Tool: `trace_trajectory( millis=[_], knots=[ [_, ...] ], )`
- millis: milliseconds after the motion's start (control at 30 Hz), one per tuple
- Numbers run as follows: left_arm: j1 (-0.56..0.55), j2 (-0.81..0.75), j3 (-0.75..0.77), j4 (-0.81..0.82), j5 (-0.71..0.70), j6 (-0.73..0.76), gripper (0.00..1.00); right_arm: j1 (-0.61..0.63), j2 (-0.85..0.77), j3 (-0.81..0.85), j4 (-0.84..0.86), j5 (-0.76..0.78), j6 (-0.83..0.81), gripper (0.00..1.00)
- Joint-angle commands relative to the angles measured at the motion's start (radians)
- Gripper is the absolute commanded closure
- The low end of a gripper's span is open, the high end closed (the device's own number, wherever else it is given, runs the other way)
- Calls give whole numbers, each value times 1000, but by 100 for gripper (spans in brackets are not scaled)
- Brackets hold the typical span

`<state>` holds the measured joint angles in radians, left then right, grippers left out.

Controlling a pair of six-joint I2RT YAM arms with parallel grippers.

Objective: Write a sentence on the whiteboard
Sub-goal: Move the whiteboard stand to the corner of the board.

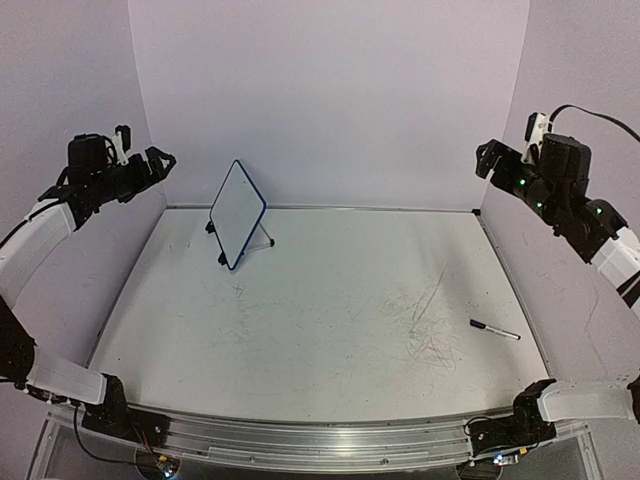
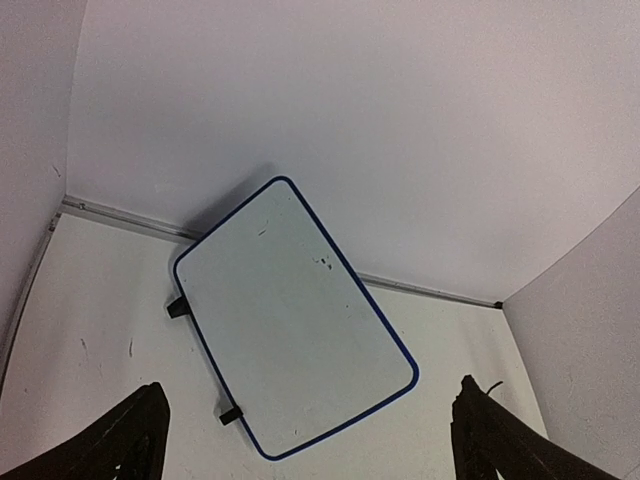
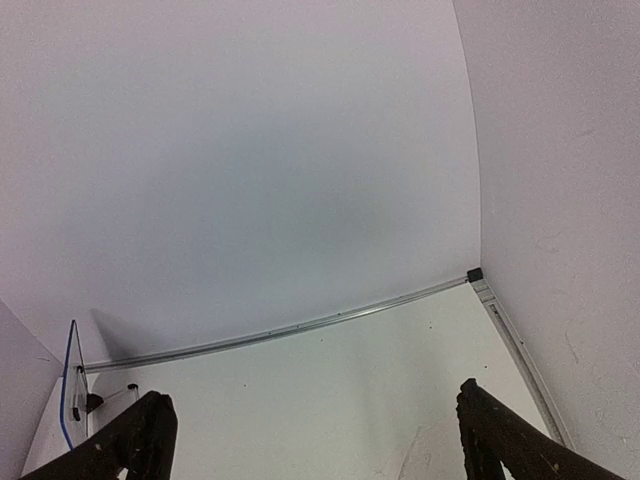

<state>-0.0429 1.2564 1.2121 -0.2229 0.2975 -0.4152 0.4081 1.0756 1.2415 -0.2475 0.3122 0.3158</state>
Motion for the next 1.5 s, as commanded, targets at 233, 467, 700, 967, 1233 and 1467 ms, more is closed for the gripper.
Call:
trace_trajectory(
  millis=[233, 467, 700, 967, 1233, 1467],
  knots=[
    [1, 264, -59, -88, 75, -44, 1, -2, 56, -16, 39, -58, 1, 2],
    [1, 540, 19, -91, 98, -70, 25, -2, 67, -39, 66, -190, 6, 2],
    [-30, 765, 181, -90, 98, -69, 66, -2, 35, -83, 77, -234, 29, 2],
    [-72, 913, 270, -91, 77, -55, 80, -2, 7, -114, 89, -267, 52, 2],
    [-153, 914, 244, -80, 34, -49, 86, -2, 24, -174, 146, -334, 92, 2],
    [-262, 845, 109, 33, 64, -141, 94, -2, 78, -196, 214, -424, 117, 2]
  ],
)
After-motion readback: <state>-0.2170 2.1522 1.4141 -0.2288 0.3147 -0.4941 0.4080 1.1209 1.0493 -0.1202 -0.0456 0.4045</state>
